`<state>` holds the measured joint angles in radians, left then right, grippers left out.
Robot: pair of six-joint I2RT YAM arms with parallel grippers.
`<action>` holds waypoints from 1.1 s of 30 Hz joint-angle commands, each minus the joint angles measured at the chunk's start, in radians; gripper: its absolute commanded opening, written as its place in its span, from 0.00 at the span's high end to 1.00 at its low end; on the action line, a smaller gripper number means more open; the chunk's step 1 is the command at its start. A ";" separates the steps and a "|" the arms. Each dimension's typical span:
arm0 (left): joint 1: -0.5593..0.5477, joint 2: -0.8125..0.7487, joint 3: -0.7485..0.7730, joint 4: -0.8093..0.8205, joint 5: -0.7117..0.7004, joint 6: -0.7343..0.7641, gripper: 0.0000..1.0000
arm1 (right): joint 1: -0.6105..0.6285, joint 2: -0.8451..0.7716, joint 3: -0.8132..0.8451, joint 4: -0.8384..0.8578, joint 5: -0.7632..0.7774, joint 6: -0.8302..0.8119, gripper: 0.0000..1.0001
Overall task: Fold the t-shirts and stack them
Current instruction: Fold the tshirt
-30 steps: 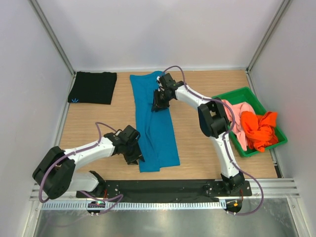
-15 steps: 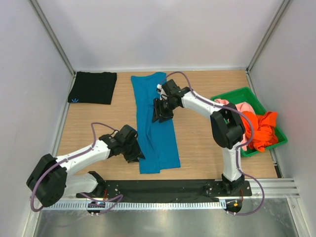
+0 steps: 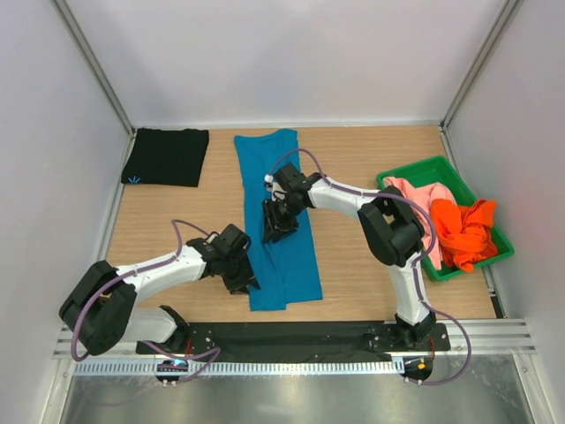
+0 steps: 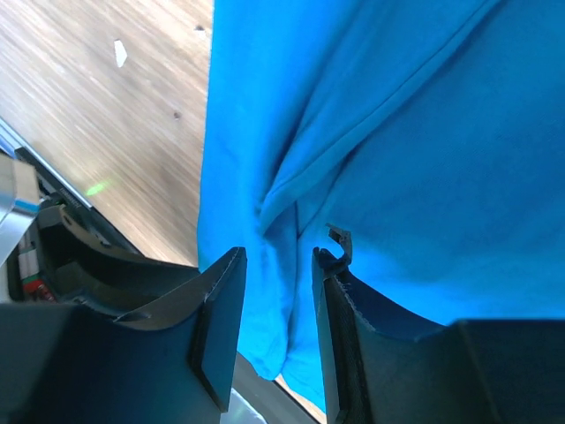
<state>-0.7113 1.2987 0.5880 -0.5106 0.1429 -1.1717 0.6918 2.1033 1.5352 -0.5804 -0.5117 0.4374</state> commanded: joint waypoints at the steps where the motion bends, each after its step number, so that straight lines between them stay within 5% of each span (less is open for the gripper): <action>1: -0.004 0.004 0.038 0.024 0.011 0.004 0.62 | 0.006 0.007 0.005 0.034 -0.014 0.006 0.57; 11: -0.002 -0.006 0.035 0.014 0.014 0.004 0.62 | 0.006 0.052 0.020 0.068 -0.039 0.029 0.64; 33: -0.004 -0.019 0.030 0.012 0.011 -0.002 0.62 | 0.011 -0.009 0.003 0.090 -0.031 0.054 0.63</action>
<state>-0.7113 1.2987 0.5888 -0.5098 0.1440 -1.1713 0.6949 2.1586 1.5345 -0.5274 -0.5381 0.4778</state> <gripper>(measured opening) 0.380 0.372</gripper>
